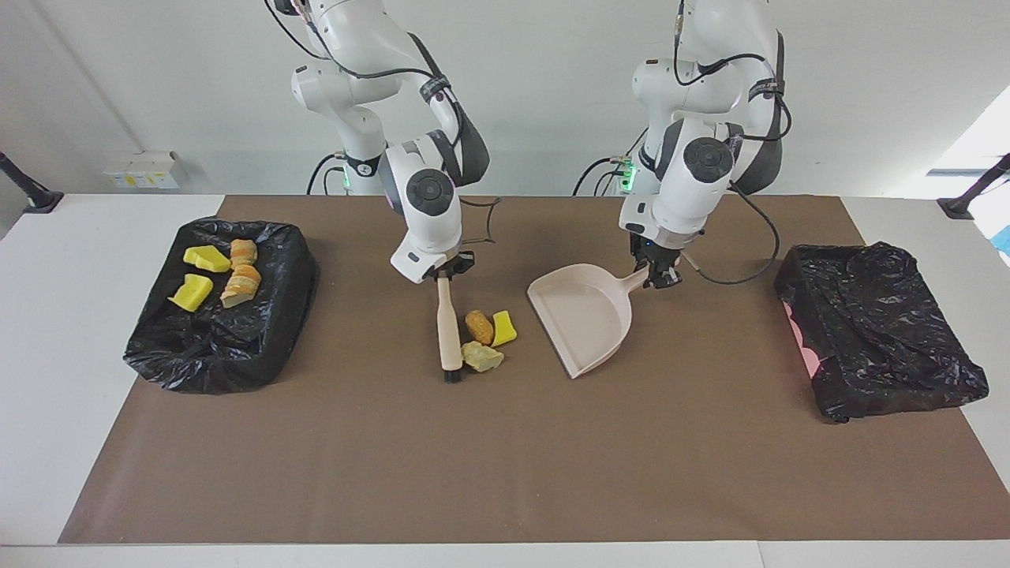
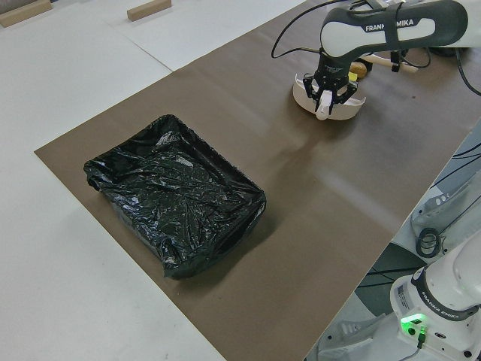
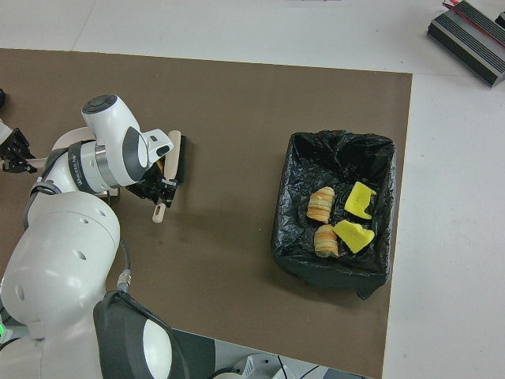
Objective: Sweep and dump trash in bin
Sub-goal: 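Lower the dustpan with the left gripper while the right gripper brushes trash, then sweep the sponge and tan pieces into the dustpan with the right gripper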
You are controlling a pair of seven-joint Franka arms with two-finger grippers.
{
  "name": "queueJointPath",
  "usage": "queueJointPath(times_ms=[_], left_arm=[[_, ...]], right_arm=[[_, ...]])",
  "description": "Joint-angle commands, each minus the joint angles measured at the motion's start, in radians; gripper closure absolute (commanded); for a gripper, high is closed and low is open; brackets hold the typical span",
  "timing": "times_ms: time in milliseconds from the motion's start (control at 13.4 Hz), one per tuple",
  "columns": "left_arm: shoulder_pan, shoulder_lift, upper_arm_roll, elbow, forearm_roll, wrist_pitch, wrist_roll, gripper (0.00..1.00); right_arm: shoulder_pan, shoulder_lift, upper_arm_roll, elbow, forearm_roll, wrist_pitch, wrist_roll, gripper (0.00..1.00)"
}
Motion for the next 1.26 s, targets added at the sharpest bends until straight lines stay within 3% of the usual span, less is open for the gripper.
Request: queueJointPath(times_ms=[0, 297, 595, 967, 1190], left_arm=[[-0.013, -0.024, 0.011, -0.055, -0.017, 0.062, -0.026, 1.00], [-0.013, -0.022, 0.011, -0.057, -0.019, 0.083, -0.032, 1.00], [-0.013, -0.022, 0.011, -0.057, -0.025, 0.090, -0.032, 1.00], [-0.007, -0.012, 0.013, -0.055, -0.097, 0.142, -0.039, 1.00], [0.002, -0.008, 0.015, -0.053, -0.160, 0.150, -0.046, 1.00]], right_arm=[[0.052, 0.061, 0.006, 0.059, 0.042, 0.019, 0.043, 1.00], [0.120, 0.103, 0.007, 0.157, 0.195, 0.044, 0.063, 1.00], [0.200, 0.110, 0.007, 0.157, 0.330, 0.157, 0.028, 1.00], [0.174, 0.041, 0.011, 0.146, 0.340, -0.008, -0.098, 1.00], [0.123, -0.058, 0.009, 0.146, 0.335, -0.200, -0.103, 1.00]])
